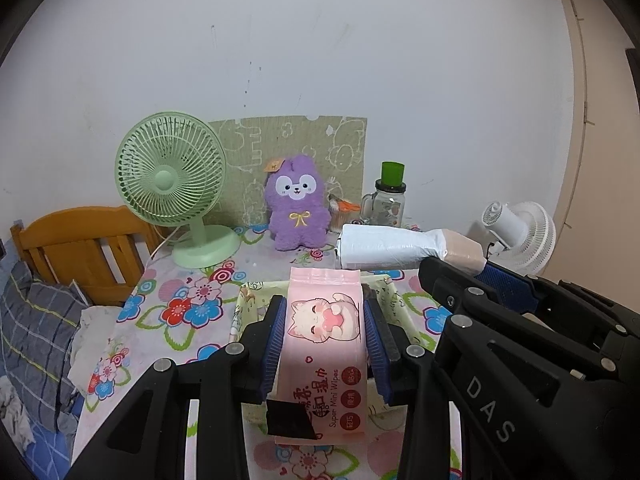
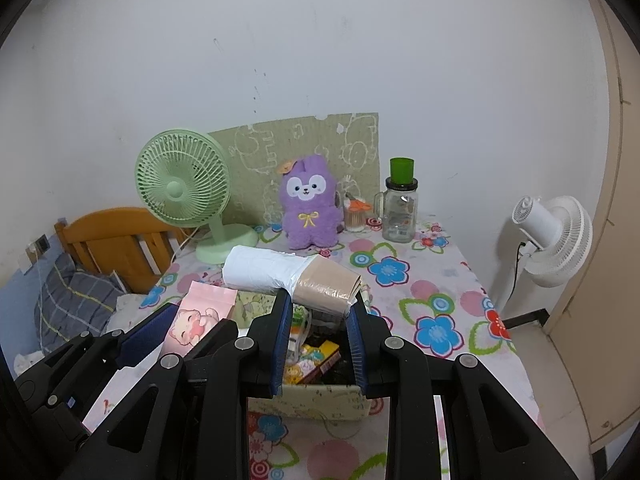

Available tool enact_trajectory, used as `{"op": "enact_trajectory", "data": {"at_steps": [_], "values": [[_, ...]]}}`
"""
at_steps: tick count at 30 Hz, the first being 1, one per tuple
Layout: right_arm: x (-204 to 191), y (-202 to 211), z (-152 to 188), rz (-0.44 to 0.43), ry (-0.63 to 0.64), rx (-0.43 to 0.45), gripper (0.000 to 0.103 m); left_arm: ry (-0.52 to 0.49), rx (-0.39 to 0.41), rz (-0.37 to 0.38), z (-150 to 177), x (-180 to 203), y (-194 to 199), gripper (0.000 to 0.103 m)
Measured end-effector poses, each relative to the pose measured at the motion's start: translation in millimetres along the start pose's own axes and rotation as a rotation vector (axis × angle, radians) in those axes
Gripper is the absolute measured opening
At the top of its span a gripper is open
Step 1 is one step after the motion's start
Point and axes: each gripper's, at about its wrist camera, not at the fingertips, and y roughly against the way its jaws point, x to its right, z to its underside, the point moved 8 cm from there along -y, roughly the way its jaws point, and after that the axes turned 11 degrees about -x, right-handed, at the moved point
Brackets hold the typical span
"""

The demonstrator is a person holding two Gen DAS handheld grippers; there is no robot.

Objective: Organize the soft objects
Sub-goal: 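Lift the pink wipe pack and white rolled cloth over the box with both tools, then lower both items into the box and open both tools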

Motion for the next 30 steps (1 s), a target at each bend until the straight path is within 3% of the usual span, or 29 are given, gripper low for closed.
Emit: {"op": "enact_trajectory", "data": {"at_steps": [26, 30], "values": [[6, -100, -20, -0.012, 0.002, -0.105, 0.03, 0.032, -0.102, 0.0, -13, -21, -94, 0.041], [3, -109, -16, -0.013, 0.011, -0.124, 0.03, 0.025, -0.108, -0.026, -10, -27, -100, 0.063]]}}
